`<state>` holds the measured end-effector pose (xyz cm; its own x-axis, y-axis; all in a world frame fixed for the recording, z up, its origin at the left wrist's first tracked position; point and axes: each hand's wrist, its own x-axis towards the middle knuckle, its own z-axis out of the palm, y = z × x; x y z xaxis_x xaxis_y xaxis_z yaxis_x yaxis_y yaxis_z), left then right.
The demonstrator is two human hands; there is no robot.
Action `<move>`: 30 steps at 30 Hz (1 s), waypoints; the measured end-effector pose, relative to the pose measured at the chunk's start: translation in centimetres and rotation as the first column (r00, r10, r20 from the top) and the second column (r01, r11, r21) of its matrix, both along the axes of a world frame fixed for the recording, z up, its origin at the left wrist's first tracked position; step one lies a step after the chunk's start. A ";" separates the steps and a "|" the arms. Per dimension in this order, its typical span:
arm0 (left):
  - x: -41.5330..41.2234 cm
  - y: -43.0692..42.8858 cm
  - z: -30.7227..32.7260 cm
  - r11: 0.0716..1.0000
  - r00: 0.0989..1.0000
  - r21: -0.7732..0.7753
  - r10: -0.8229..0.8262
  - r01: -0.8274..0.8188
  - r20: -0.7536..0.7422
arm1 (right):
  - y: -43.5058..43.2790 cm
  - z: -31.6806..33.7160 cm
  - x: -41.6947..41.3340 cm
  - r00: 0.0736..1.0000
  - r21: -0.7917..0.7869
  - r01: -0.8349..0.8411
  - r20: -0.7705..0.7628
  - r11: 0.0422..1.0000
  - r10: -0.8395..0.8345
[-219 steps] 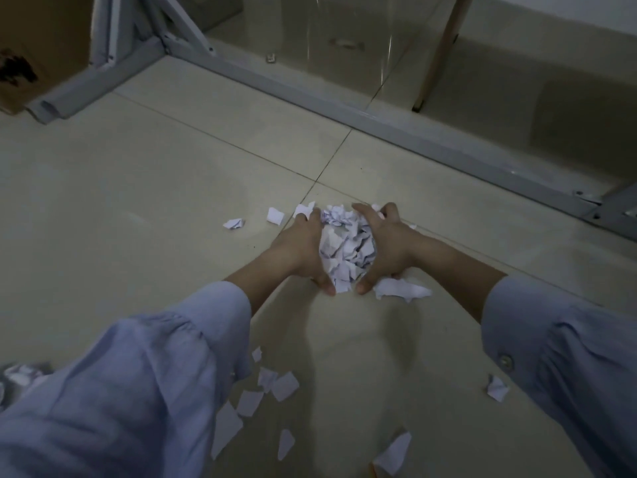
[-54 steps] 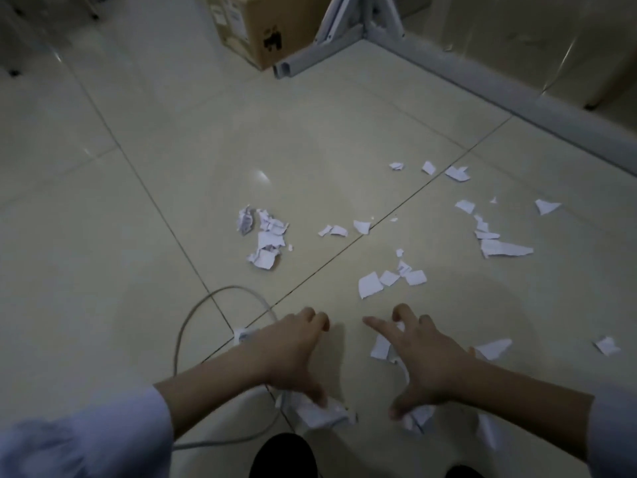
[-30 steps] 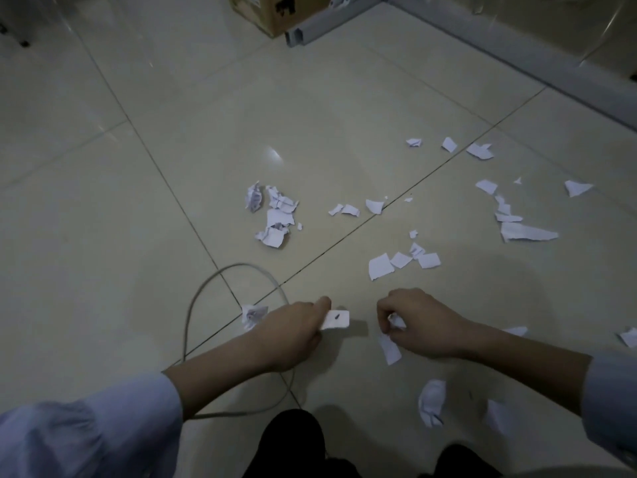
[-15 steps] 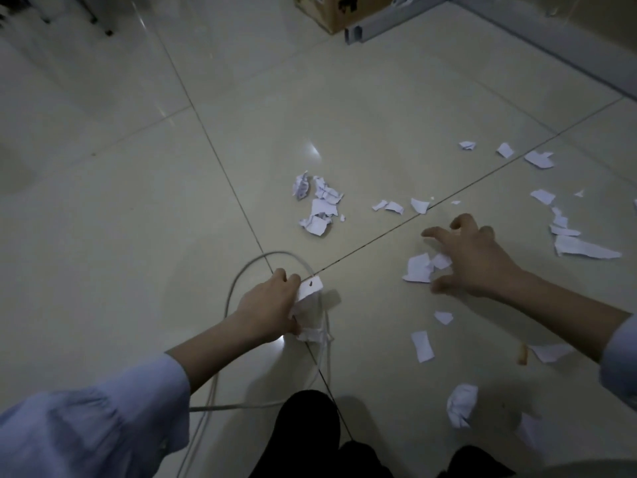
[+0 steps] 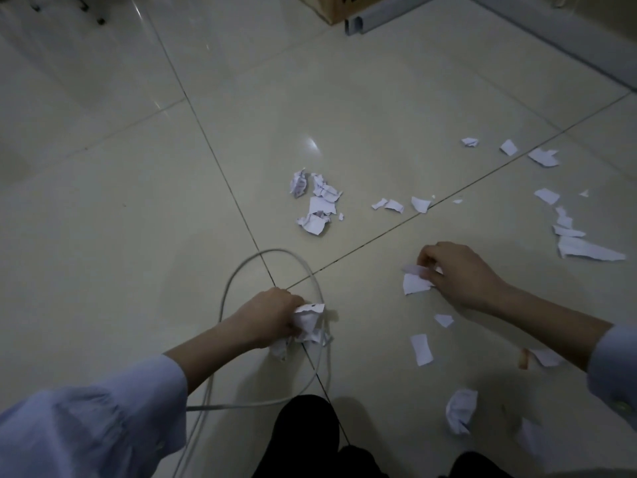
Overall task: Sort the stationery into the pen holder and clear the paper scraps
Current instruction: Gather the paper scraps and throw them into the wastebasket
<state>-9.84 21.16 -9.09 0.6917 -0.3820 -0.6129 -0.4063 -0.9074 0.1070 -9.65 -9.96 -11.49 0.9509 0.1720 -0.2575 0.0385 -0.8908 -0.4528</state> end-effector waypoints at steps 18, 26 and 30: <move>2.1 0.3 3.6 0.824 0.927 -0.458 0.376 -0.334 0.001 | 0.3 1.2 1.2 0.991 0.307 0.097 -0.122 0.947 -0.062; 3.2 -0.6 4.0 0.821 0.907 -0.388 0.400 -0.419 -0.134 | 0.7 0.8 -0.5 0.970 0.072 -0.211 -0.110 0.975 0.218; 4.4 -0.8 3.7 0.773 0.879 -0.423 0.446 -0.474 -0.170 | 1.5 0.7 -1.3 0.932 -0.066 -0.358 -0.083 0.931 0.352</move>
